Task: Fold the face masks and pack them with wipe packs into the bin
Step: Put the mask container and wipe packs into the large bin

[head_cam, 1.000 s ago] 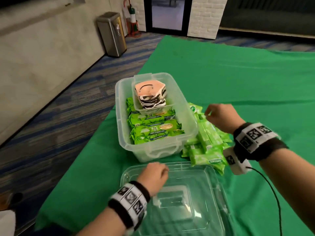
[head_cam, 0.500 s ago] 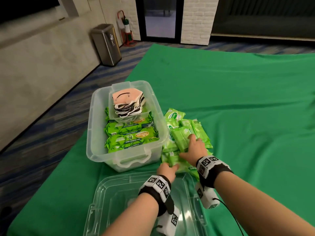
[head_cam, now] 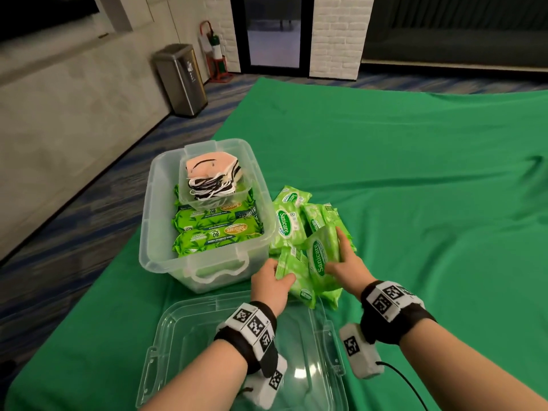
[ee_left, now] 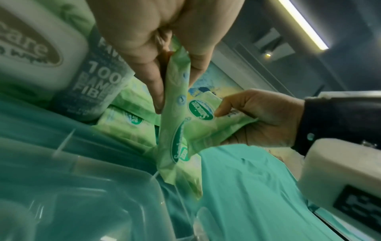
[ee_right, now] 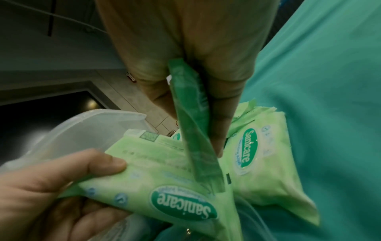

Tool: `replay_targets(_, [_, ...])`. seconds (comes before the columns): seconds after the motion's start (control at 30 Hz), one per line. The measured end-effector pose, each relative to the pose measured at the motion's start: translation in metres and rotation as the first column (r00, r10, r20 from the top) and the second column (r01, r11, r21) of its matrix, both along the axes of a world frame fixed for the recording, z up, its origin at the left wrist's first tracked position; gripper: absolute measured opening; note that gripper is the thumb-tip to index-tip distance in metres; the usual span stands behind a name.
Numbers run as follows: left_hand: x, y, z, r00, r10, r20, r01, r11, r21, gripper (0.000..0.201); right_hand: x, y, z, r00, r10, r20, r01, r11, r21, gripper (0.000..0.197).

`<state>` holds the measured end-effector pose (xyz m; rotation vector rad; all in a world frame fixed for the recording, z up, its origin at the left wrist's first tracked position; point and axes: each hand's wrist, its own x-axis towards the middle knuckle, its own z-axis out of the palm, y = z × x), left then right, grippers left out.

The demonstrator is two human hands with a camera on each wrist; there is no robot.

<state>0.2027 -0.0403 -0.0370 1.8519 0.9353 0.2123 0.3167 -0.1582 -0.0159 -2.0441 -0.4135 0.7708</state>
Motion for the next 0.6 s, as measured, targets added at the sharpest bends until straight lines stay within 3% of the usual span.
replay_targets(0.1, [-0.005,-0.003,0.005,1.000,-0.017,0.021,0.016,0.998,0.057,0.030,-0.010,0.002,-0.004,0.998,0.041,-0.057,-0.034,0.991,0.126,0.094])
replay_targets(0.17, [-0.013,-0.010,0.012,0.993,-0.105,0.044,0.098,0.984,0.151,0.023,-0.015,0.002,-0.008,0.982,0.005,-0.187,0.040,0.972,0.233,0.080])
replay_targets(0.27, [-0.030,-0.029,0.021,0.909,-0.414,-0.050,0.397,0.824,0.404,0.006,-0.025,0.004,-0.007,0.854,0.036,-0.519,0.204,0.895,0.397,0.042])
replay_targets(0.33, [-0.036,-0.034,0.020,0.853,-0.512,-0.102,0.501,0.747,0.437,0.005,-0.031,0.003,-0.011,0.833,0.046,-0.551,0.217,0.889,0.403,0.043])
replay_targets(0.5, [-0.043,-0.019,0.007,0.860,-0.506,0.067,0.486,0.852,0.197,0.022,-0.042,-0.007,-0.028,0.867,-0.071,-0.493,0.265,0.904,0.335,0.048])
replay_targets(0.6, [-0.052,-0.008,-0.007,0.946,-0.276,0.169,0.272,0.961,0.049,0.031,-0.040,-0.010,-0.031,0.872,-0.101,-0.479,0.297,0.887,0.353,0.045])
